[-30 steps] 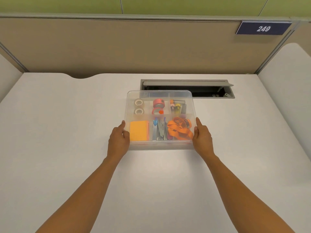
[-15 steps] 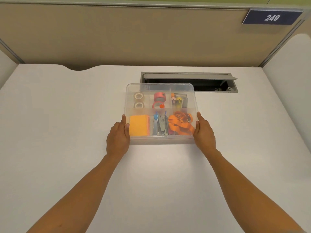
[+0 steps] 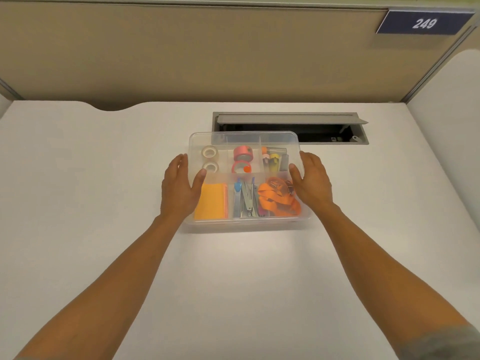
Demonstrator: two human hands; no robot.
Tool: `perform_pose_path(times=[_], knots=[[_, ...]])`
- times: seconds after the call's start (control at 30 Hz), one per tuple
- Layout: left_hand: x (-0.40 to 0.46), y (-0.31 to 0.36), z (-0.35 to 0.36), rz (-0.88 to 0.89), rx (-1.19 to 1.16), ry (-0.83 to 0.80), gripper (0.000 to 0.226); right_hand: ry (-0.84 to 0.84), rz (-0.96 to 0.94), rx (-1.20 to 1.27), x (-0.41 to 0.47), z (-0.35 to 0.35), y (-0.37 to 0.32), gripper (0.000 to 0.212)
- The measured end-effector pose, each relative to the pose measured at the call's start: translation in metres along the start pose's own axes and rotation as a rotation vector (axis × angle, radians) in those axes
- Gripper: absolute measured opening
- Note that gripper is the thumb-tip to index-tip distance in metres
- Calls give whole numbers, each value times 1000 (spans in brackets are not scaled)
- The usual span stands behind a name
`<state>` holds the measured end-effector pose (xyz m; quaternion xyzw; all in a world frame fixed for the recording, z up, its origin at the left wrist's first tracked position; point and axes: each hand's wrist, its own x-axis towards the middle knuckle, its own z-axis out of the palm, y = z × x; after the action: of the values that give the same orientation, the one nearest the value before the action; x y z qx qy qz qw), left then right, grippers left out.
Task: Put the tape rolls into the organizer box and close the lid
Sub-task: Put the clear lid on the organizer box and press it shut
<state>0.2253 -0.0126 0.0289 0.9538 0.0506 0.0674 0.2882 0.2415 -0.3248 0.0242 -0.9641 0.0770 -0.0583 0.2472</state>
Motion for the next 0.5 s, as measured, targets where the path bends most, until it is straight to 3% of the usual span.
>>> perform_pose_path(times=[0.17,0.5], knots=[[28,3,21,10,114,-195,83,-146,-28,-57,14,16,-1,70],[29,0,26,53,287,-174,100,-112,-26,-149,12,15,-6,79]])
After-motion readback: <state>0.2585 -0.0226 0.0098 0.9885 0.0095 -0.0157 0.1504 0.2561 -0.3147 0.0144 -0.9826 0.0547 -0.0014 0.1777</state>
